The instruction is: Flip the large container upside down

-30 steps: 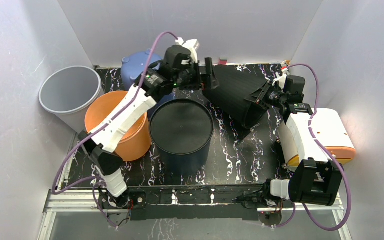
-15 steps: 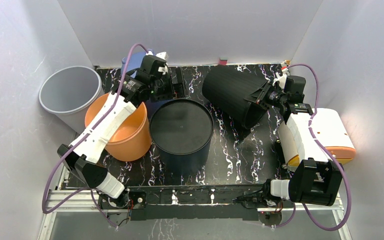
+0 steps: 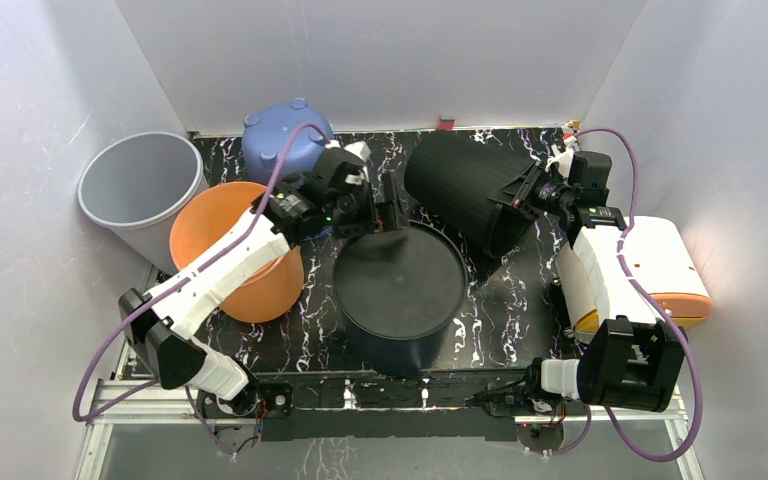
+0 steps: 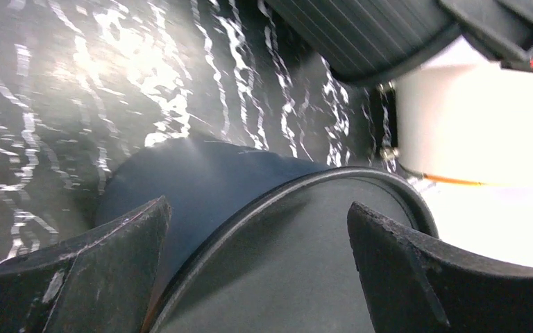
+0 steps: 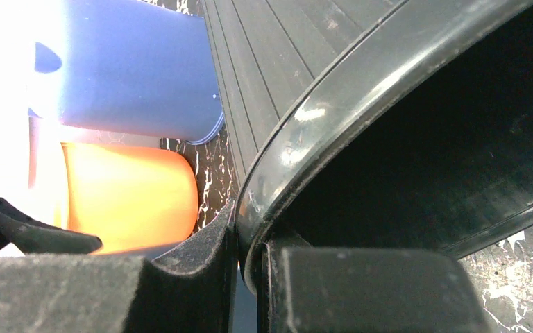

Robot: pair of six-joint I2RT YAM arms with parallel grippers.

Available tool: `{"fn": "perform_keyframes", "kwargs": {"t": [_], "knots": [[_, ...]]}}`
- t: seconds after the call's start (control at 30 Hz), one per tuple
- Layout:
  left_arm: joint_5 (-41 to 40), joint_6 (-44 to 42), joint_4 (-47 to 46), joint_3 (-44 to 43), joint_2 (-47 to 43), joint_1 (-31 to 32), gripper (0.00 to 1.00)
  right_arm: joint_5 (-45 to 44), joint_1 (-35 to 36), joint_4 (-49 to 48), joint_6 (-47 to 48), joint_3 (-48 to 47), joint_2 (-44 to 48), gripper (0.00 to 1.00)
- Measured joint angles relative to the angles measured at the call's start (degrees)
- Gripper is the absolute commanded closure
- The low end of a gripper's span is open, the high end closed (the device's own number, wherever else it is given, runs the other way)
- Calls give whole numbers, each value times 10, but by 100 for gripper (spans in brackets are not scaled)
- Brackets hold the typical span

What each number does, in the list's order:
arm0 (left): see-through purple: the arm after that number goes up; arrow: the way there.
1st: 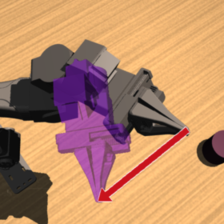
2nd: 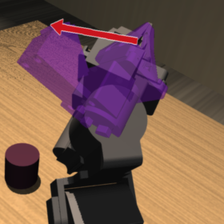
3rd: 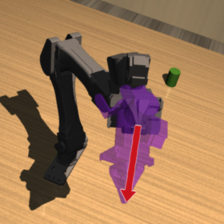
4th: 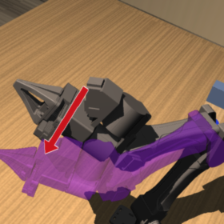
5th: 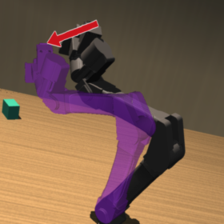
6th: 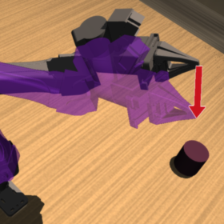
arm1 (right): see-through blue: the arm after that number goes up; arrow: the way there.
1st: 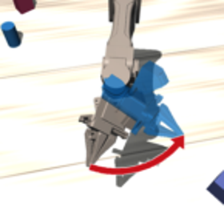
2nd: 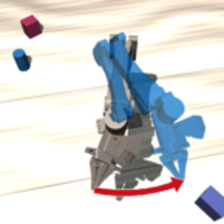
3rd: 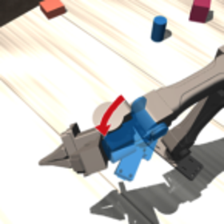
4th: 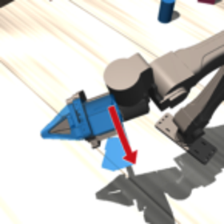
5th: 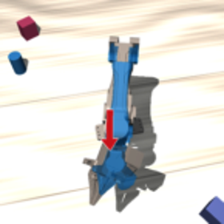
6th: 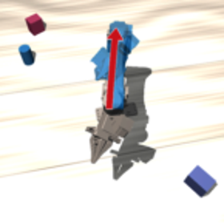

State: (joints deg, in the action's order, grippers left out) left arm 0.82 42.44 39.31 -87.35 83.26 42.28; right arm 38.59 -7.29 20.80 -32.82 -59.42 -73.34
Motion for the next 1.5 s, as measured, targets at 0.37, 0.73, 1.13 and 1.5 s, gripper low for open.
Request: {"fn": "perform_keyframes", "kwargs": {"t": [0.37, 0.73, 1.13, 1.5], "knots": [[32, -42, 12, -117, 121, 30, 2, 3, 0, 0, -1, 0, -1, 100], [108, -112, -55, -237, 220, -116, 2, 15, -2, -5, -1, -1, -9, 100], [186, -102, -153, -364, 385, -121, 2, 25, -2, -9, 5, -4, -27, 100], [152, -92, -208, -359, 396, -121, 2, 34, -2, -9, 13, -12, -43, 100]]}}
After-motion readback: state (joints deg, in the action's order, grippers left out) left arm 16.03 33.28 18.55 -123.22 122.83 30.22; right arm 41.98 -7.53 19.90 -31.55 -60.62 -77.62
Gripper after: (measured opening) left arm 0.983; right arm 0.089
